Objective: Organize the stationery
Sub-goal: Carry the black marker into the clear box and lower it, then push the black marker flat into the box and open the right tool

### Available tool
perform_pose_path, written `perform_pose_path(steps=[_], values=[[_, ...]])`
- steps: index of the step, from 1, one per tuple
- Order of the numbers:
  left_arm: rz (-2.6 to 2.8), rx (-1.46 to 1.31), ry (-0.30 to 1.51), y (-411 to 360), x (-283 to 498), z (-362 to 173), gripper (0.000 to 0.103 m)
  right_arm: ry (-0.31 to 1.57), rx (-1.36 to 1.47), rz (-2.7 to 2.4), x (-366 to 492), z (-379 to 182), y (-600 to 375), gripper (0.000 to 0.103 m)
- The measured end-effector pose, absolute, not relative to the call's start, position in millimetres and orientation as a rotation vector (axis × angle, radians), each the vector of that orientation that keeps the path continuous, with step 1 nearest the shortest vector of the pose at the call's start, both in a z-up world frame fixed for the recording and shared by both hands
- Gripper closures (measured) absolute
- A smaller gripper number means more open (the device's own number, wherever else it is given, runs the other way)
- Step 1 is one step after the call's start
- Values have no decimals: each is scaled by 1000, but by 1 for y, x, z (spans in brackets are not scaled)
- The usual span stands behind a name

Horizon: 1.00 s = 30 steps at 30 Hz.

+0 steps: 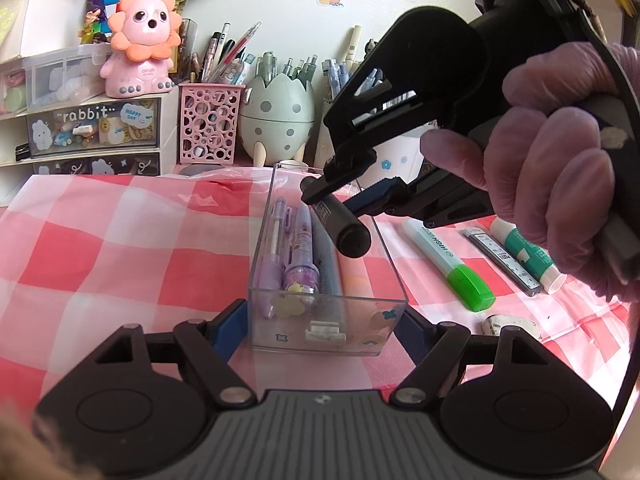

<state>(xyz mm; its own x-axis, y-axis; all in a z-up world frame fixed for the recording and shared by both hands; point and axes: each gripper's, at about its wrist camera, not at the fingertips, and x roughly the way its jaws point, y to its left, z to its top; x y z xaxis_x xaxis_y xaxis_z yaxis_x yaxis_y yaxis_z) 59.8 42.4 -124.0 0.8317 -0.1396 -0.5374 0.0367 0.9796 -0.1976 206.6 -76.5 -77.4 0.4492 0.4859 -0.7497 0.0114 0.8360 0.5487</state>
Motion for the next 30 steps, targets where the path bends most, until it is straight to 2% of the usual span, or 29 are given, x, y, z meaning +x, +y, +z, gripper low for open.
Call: perform_pose_path(steps=[4, 7, 9, 11, 13, 21, 30], values=[[-94, -183, 582, 42, 60, -124, 52, 1069, 536, 305, 207, -77, -76, 87], [-94, -182, 582, 43, 60, -124, 52, 1067, 553, 337, 206, -77, -75, 79], [-94, -183, 582, 43, 60, -124, 52, 1062, 554, 352, 204, -75, -76, 68], [-94, -183, 582, 43, 60, -124, 52, 1045, 536, 354, 201, -72, -78, 63], [-94, -183, 582, 43, 60, -124, 52, 1037, 534, 370, 198, -69, -81, 62], [-94, -182, 582, 43, 60, -124, 52, 993, 511, 397, 188, -58, -92, 48], [-95, -182, 582, 42, 60, -124, 52, 983, 515, 376, 184, -60, -113, 42]])
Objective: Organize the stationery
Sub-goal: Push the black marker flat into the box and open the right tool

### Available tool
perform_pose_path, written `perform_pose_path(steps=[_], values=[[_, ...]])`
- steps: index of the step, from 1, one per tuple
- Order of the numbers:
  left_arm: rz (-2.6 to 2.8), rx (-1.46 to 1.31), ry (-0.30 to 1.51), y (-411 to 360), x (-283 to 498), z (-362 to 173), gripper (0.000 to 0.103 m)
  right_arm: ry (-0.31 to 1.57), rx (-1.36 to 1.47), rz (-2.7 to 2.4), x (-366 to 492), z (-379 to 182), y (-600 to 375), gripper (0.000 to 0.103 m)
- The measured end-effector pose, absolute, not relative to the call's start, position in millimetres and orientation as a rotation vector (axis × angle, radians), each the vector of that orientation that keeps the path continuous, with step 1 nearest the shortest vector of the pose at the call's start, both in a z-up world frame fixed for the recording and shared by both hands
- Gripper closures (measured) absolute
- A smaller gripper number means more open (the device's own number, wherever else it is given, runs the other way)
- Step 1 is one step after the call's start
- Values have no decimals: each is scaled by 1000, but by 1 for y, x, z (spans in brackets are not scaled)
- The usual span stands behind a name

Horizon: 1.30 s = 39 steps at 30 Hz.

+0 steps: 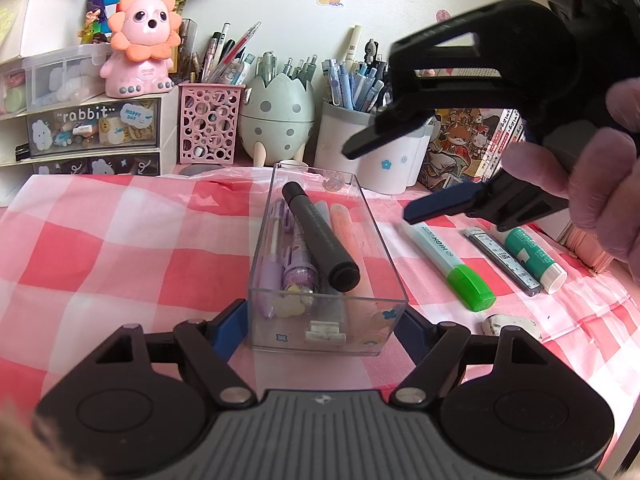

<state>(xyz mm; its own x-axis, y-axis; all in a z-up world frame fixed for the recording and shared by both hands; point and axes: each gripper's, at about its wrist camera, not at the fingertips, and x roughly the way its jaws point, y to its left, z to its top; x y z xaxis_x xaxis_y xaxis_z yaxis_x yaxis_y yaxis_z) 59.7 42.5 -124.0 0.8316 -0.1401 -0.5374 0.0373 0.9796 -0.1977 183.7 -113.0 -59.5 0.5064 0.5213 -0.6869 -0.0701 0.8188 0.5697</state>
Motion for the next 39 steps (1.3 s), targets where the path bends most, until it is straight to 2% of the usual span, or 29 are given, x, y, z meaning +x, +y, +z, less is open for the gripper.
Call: perform_pose_path(steps=[6, 11, 15, 17, 20, 27, 32, 39], values=[[-95, -183, 582, 43, 60, -124, 52, 968, 481, 379, 180, -57, -115, 42], [-95, -183, 582, 43, 60, -124, 52, 954, 479, 527, 177, -50, -101, 56], [-95, -183, 582, 43, 60, -124, 52, 1022, 395, 559, 184, -53, -77, 56], [-95, -183, 582, 43, 60, -124, 52, 1051, 314, 520, 185, -54, -64, 51], [-95, -183, 582, 43, 60, -124, 52, 1060, 222, 486, 183, -54, -48, 35], [-96, -184, 581, 43, 59, -124, 52, 1120, 267, 521, 186, -62, -43, 32], [-96, -184, 582, 43, 59, -124, 52, 1143, 433, 628, 190, -60, -54, 33], [-96, -184, 581, 43, 59, -124, 52, 1136, 447, 632, 189, -59, -55, 32]])
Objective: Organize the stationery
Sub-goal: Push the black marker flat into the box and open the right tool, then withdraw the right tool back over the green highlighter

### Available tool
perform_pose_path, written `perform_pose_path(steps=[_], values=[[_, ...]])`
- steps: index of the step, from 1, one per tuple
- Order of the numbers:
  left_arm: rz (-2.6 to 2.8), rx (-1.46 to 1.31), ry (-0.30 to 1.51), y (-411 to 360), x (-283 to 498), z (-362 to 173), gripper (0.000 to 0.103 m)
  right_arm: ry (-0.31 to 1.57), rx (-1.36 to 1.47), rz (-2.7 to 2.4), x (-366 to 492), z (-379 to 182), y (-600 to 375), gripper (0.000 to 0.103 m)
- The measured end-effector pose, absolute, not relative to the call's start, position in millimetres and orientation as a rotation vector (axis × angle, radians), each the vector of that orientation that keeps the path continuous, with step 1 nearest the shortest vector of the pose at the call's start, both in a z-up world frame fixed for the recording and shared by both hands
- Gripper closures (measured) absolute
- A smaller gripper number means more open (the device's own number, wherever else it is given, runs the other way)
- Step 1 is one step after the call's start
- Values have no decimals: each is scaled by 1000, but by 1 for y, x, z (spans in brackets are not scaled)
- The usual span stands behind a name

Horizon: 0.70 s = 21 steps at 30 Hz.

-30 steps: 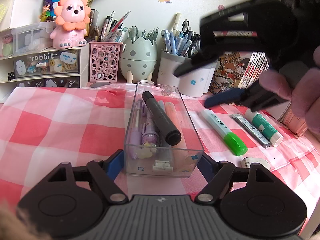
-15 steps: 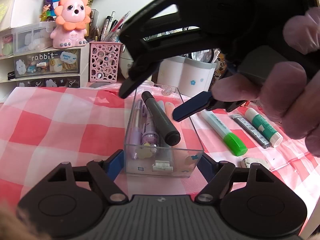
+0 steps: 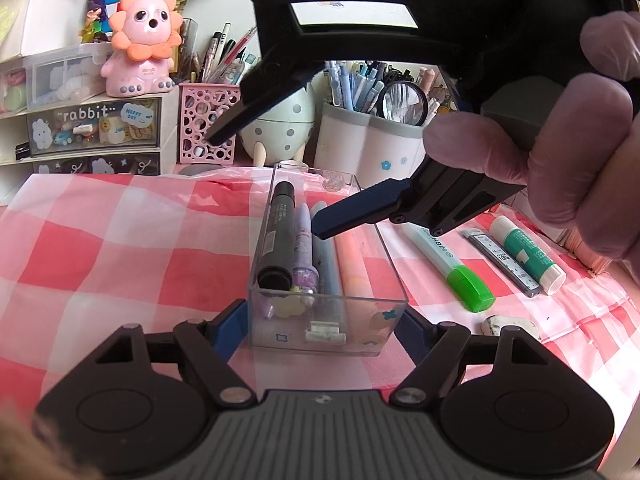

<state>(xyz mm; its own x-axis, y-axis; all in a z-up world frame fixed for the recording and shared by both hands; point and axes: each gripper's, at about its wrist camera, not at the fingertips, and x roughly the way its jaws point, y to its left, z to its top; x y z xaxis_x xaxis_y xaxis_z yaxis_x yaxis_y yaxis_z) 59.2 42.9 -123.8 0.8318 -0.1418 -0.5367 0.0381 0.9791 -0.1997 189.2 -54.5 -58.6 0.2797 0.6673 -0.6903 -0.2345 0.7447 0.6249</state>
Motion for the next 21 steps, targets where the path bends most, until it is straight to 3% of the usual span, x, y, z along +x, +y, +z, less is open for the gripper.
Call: perform_pose_path(steps=[21], values=[[-96, -184, 582, 43, 59, -124, 52, 965, 299, 436, 161, -43, -124, 24]])
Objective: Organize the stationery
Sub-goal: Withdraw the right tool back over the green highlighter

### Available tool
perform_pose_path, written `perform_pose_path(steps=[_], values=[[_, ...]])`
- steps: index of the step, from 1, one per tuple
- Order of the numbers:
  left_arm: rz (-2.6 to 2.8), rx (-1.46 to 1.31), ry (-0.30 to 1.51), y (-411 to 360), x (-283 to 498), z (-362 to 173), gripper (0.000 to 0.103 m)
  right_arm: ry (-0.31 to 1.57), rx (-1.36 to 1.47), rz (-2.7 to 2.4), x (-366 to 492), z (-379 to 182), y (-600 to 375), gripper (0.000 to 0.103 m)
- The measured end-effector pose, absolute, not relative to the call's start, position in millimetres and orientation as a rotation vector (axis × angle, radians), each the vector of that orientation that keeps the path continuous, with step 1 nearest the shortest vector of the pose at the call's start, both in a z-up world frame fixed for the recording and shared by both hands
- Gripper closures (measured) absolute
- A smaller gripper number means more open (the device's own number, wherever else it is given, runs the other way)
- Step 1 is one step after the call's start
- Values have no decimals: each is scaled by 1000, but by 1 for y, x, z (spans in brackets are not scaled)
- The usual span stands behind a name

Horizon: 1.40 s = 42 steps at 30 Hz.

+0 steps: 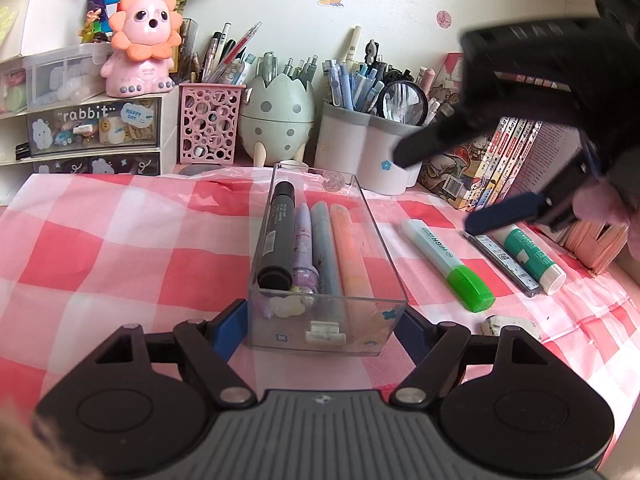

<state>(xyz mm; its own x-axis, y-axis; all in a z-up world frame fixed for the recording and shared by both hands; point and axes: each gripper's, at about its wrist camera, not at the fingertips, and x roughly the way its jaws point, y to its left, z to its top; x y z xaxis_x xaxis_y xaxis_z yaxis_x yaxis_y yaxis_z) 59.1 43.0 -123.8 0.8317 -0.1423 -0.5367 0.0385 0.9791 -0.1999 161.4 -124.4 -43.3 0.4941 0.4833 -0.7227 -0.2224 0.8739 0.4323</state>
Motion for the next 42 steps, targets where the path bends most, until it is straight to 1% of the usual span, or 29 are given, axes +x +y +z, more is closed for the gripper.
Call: perform_pose_path(steps=[11, 23, 32, 35, 38, 42], values=[[-97, -184, 582, 43, 59, -124, 52, 862, 171, 324, 143, -56, -156, 21], [-97, -184, 582, 43, 59, -124, 52, 650, -75, 261, 107, -82, -169, 21], [-97, -184, 582, 43, 59, -124, 52, 556, -213, 333, 98, -96, -145, 21], [-97, -184, 582, 43, 59, -124, 52, 556, -208, 334, 101, -100, -140, 23], [-97, -185, 582, 43, 59, -124, 52, 563, -210, 333, 106, -103, -136, 27], [-97, -185, 582, 43, 59, -124, 52, 570, -215, 322, 112, -106, -130, 34]])
